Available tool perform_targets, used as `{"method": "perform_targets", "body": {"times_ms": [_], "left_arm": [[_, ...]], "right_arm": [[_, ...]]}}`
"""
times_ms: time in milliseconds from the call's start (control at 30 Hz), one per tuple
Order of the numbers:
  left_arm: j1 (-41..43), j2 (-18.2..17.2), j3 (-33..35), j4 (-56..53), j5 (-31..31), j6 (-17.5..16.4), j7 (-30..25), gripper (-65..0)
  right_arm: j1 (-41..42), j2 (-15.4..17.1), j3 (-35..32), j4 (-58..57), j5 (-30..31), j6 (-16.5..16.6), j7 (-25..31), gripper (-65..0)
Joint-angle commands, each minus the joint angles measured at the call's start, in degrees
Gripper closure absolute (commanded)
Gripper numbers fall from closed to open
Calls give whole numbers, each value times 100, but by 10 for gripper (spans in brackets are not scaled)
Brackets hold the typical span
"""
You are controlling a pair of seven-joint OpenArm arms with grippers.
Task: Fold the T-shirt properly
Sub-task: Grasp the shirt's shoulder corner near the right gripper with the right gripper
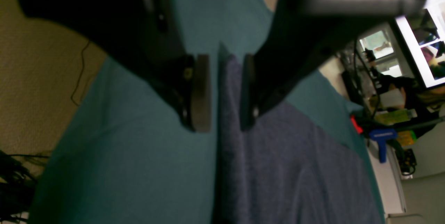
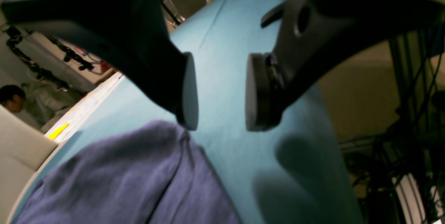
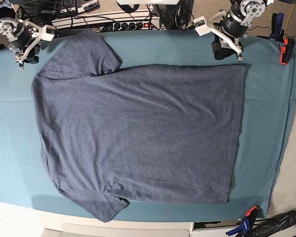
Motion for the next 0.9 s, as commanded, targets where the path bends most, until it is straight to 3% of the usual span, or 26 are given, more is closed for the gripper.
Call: {"method": "perform_targets", "body": {"times_ms": [0, 367, 867], "left_arm": [[31, -66, -20, 83, 46, 85, -44, -164], [33, -66, -22, 83, 46, 85, -42, -164], [31, -66, -22, 83, 44, 90, -44, -164]], "right_arm": [[-7, 98, -68, 55, -35, -44, -9, -236], [960, -136, -1644, -393, -162, -116, -417, -236], [1108, -170, -2393, -33, -439, -144, -586, -236]]}}
